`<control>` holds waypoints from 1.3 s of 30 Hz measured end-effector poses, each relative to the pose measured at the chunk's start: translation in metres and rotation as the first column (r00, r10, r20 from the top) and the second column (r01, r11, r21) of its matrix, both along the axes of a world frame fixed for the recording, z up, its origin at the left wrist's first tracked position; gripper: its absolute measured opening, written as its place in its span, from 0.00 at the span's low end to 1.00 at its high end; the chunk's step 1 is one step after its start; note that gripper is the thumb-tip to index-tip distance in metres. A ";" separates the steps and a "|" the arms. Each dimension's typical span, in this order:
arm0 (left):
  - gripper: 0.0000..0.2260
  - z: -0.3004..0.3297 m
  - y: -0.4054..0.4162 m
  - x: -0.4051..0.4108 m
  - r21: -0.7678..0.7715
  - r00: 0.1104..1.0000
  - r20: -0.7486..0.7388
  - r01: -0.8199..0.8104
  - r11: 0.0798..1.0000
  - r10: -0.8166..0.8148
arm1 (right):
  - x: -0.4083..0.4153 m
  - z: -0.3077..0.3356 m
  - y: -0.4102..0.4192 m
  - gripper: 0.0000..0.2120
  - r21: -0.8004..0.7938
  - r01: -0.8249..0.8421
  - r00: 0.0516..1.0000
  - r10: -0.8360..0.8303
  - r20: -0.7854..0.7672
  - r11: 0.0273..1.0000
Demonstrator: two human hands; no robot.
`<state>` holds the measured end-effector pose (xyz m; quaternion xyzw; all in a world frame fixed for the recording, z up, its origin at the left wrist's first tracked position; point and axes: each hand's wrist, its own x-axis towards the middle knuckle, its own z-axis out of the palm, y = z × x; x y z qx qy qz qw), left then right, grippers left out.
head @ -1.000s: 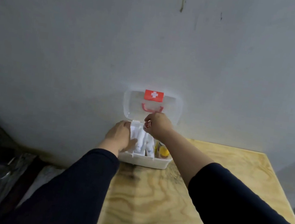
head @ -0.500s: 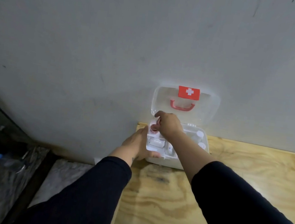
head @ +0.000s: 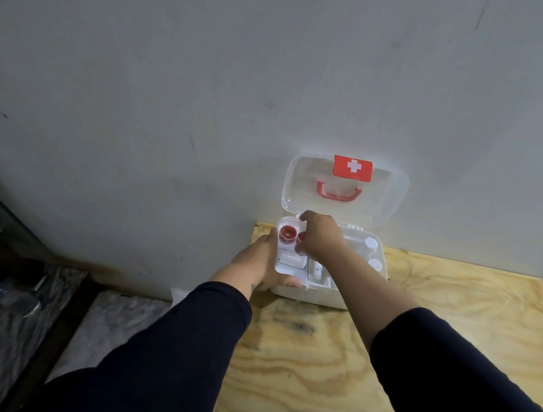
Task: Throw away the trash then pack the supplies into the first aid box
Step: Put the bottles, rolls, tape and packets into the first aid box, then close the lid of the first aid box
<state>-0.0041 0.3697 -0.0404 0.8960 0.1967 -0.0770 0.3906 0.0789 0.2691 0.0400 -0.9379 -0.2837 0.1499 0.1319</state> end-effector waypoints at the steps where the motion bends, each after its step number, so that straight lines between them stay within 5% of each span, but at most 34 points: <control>1: 0.52 -0.002 0.001 0.001 0.001 1.000 -0.007 -0.003 1.000 0.003 | -0.001 -0.001 0.002 0.24 0.013 0.020 1.000 -0.020 -0.009 1.000; 9: 0.49 0.009 -0.003 -0.004 -0.020 1.000 -0.023 0.002 1.000 -0.003 | 0.001 -0.009 0.003 0.22 0.066 0.057 0.998 -0.055 -0.023 0.996; 14: 0.50 0.018 -0.005 -0.005 -0.021 1.000 -0.023 0.006 1.000 -0.006 | 0.002 -0.007 0.003 0.13 -0.003 0.011 1.000 -0.011 0.024 1.000; 27: 0.48 0.029 -0.007 -0.008 0.027 0.997 -0.065 0.038 0.999 -0.036 | -0.005 0.004 -0.012 0.19 0.145 0.023 0.998 -0.031 0.053 0.989; 32: 0.52 0.053 -0.002 -0.001 0.056 0.996 -0.073 -0.040 0.998 0.044 | 0.003 0.038 -0.039 0.14 0.257 0.000 0.926 -0.097 0.365 0.966; 35: 0.40 0.083 0.005 0.013 0.023 0.976 -0.010 -0.218 0.976 0.218 | 0.016 0.055 -0.052 0.18 0.287 -0.027 0.810 -0.147 0.568 0.958; 39: 0.33 0.114 0.013 0.036 -0.057 0.950 0.127 -0.279 0.959 0.284 | 0.034 0.066 -0.052 0.24 0.189 0.016 0.832 -0.117 0.542 0.982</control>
